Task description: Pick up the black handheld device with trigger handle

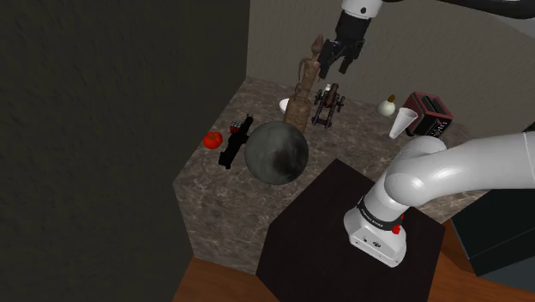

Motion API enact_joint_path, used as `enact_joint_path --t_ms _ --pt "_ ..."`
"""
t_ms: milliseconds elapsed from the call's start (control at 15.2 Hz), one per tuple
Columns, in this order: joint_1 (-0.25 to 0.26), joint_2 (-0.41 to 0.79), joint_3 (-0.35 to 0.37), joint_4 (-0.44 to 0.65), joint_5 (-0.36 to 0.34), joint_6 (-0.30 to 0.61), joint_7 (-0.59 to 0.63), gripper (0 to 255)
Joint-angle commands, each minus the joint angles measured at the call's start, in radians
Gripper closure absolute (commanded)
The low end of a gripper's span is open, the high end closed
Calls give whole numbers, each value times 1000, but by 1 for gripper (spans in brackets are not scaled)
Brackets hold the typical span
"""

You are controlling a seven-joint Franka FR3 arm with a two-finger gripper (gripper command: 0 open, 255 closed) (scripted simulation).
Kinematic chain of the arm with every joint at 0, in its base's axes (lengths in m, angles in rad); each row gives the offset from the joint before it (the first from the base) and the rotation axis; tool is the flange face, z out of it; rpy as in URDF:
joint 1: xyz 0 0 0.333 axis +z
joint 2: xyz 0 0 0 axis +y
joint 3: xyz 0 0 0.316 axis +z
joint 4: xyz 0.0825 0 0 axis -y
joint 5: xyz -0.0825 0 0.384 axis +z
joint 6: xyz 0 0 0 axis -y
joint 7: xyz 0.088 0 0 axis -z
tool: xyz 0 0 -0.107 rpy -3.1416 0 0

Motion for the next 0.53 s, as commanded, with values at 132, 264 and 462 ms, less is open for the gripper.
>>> enact_joint_path --t_ms 132,264,462 --pt "7 33 -22 -34 -5 69 -39 0" --pt "15 73 -43 -62 -9 138 -78 0" --pt "28 144 -75 -93 -10 241 -137 0"
